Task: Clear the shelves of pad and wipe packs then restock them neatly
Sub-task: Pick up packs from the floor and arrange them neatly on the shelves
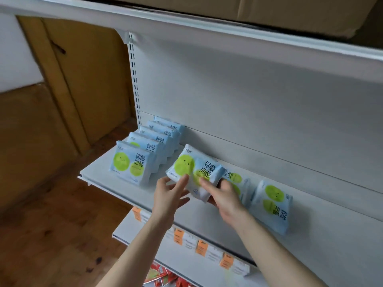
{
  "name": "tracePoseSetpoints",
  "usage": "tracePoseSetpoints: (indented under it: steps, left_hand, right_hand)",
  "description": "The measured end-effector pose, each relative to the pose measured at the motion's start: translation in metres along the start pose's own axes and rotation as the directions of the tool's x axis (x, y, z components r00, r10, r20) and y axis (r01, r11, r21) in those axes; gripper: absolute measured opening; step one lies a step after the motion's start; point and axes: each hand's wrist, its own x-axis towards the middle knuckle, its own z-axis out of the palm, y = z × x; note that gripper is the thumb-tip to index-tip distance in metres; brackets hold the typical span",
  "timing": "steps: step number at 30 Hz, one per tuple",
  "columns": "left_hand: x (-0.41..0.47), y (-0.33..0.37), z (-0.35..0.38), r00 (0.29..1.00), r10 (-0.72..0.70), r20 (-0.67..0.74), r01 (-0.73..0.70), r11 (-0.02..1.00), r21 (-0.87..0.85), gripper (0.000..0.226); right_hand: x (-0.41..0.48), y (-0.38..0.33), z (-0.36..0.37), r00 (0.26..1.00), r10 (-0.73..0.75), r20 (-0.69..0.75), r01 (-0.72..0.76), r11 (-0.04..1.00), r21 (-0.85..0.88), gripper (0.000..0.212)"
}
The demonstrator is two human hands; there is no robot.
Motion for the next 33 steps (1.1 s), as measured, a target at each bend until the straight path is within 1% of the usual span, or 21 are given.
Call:
tracePoseSetpoints:
  steps: [1,2,4,7,10,11,13,14,16,20,22,26,28,29,32,33]
  left_hand:
    - [0.007,0.001,0.001,1.0,-0.003,0.025,0.004,0.999,-0.041,0.013]
    - [0.014,0.002,0.003,0.999,-0.003,0.039,0.006,0.997,-0.074,0.009]
    - [0.032,0.002,0.008,0.999,-0.021,0.038,0.026,0.992,-0.121,0.01]
    - [0.064,0.004,0.021,0.999,-0.032,0.03,0.036,0.993,-0.117,0.012]
    - [0.098,0.005,0.032,0.999,-0.039,0.014,0.04,0.997,-0.061,0.009]
    - [0.105,0.006,0.035,0.999,-0.031,0.025,0.032,0.999,-0.022,0.004]
    - [0.118,0.007,0.037,0.999,0.004,0.046,-0.007,0.997,0.081,0.023]
    - [0.123,0.008,0.037,0.998,0.02,0.06,-0.027,0.993,0.119,0.028]
    - [0.13,0.009,0.037,0.996,0.021,0.087,-0.035,0.985,0.168,0.031]
    - [0.141,0.007,0.036,0.99,0.021,0.14,-0.045,0.984,0.175,0.032]
    - [0.143,0.008,0.037,0.989,0.026,0.149,-0.052,0.983,0.177,0.031]
    - [0.145,0.007,0.038,0.986,0.022,0.163,-0.053,0.98,0.19,0.028]
    - [0.141,0.007,0.038,0.986,0.03,0.163,-0.065,0.976,0.21,0.028]
    - [0.138,0.007,0.038,0.984,0.04,0.171,-0.08,0.97,0.23,0.026]
    - [0.123,0.004,0.04,0.971,0.043,0.237,-0.123,0.934,0.337,0.023]
    - [0.115,0.002,0.04,0.963,0.035,0.269,-0.141,0.912,0.385,0.019]
  right_hand:
    - [0.005,-0.001,-0.003,1.0,-0.014,0.028,0.017,0.997,-0.079,0.025]
    - [0.01,-0.004,-0.006,0.999,-0.029,0.043,0.035,0.989,-0.141,0.026]
    - [0.024,-0.011,-0.009,0.997,-0.066,0.035,0.072,0.974,-0.213,0.022]
    - [0.055,-0.026,-0.009,0.993,-0.119,-0.013,0.111,0.959,-0.259,0.019]
    - [0.094,-0.033,-0.008,0.991,-0.113,-0.077,0.084,0.946,-0.314,0.022]
    - [0.106,-0.033,-0.008,0.99,-0.104,-0.1,0.065,0.94,-0.334,0.024]
    - [0.127,-0.03,-0.006,0.986,-0.089,-0.14,0.03,0.927,-0.373,0.028]
    - [0.136,-0.027,-0.005,0.984,-0.084,-0.156,0.017,0.922,-0.386,0.031]
    - [0.149,-0.022,-0.002,0.979,-0.086,-0.183,0.002,0.909,-0.417,0.034]
    - [0.166,-0.014,0.002,0.965,-0.11,-0.237,-0.01,0.891,-0.455,0.034]
    - [0.172,-0.013,0.003,0.962,-0.113,-0.25,-0.015,0.887,-0.461,0.029]
    - [0.18,-0.013,-0.002,0.966,-0.099,-0.238,-0.033,0.868,-0.495,0.011]
    - [0.177,-0.013,-0.006,0.968,-0.088,-0.234,-0.046,0.858,-0.511,0.008]
    - [0.173,-0.015,-0.009,0.97,-0.086,-0.228,-0.043,0.86,-0.508,0.011]
    - [0.147,-0.027,-0.021,0.972,-0.101,-0.212,-0.024,0.856,-0.517,0.034]
    - [0.136,-0.032,-0.027,0.971,-0.119,-0.208,-0.008,0.851,-0.525,0.037]
